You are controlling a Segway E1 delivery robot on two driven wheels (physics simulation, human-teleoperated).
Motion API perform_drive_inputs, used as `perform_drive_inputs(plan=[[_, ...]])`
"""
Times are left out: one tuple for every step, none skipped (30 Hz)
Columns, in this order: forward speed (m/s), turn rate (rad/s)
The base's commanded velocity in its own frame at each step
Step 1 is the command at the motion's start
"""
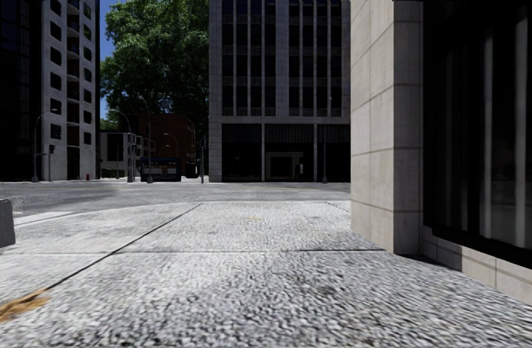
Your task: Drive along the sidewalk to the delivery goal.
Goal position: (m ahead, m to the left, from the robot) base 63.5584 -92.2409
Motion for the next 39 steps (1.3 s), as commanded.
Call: perform_drive_inputs(plan=[[2.0,0.0],[2.0,0.0],[2.0,0.0],[2.0,0.0],[2.0,0.0],[2.0,0.0],[2.0,0.0],[2.0,0.0],[2.0,0.0],[2.0,0.0],[2.0,0.0],[2.0,0.0],[2.0,0.0],[1.9,0.0],[1.76,0.0],[1.65,0.0],[1.6,0.0],[1.58,0.0],[1.58,0.0],[1.46,0.0],[1.46,0.0],[1.32,0.0],[1.18,0.0],[1.12,0.0],[1.11,0.0],[1.1,0.0],[1.1,0.0],[1.1,0.0],[1.1,0.0],[1.1,0.0],[1.1,0.0],[1.1,0.0],[1.1,0.0],[1.1,0.0],[1.1,0.0],[1.1,0.0],[1.1,0.0],[1.1,0.0],[1.1,0.0]])
